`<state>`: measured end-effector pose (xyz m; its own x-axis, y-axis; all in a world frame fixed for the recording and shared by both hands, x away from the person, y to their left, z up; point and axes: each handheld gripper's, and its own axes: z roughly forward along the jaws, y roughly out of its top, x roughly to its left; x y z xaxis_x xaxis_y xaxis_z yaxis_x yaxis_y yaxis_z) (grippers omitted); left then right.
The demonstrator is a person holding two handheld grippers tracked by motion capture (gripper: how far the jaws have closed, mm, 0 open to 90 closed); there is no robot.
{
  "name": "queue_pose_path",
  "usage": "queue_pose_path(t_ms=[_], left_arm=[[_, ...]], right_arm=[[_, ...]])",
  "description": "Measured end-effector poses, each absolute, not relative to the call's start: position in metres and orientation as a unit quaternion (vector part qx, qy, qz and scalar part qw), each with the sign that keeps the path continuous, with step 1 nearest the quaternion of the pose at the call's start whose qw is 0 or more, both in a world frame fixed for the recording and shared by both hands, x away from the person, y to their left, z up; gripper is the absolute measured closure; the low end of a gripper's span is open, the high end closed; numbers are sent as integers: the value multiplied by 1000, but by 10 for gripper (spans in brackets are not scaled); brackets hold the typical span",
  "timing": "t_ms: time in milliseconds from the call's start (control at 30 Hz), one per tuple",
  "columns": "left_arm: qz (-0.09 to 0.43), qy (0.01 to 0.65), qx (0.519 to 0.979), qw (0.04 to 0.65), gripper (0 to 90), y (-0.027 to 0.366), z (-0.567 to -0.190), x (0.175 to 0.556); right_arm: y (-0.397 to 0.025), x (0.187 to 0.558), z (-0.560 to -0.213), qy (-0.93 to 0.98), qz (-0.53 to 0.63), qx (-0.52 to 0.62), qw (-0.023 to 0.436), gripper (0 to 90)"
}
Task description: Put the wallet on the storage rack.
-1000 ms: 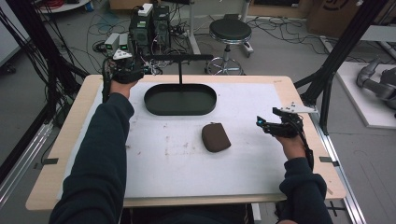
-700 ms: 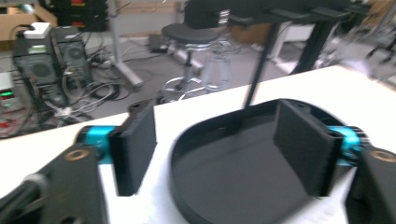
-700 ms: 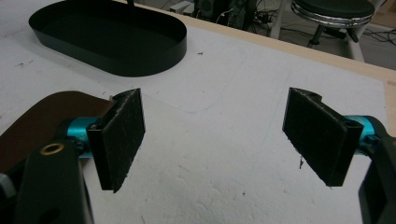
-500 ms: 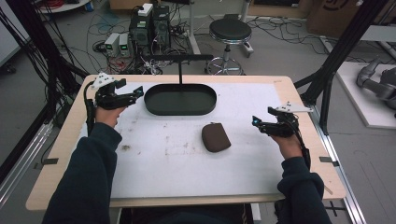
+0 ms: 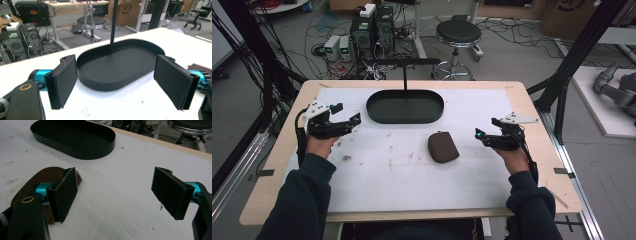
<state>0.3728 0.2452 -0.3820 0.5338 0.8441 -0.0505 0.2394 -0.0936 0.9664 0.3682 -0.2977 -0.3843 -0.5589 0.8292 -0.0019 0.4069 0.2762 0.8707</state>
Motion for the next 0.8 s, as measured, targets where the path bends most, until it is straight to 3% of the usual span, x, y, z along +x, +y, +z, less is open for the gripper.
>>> queue_pose_path(t_ms=[367,800], left_arm=[[279,389,696,535,198,246,-404,356],[276,396,699,527,218,248,-413,349]], right_arm=[[-275,362,-385,768,448,394,232,213],[-238,364,-403,781,447,392,191,214]])
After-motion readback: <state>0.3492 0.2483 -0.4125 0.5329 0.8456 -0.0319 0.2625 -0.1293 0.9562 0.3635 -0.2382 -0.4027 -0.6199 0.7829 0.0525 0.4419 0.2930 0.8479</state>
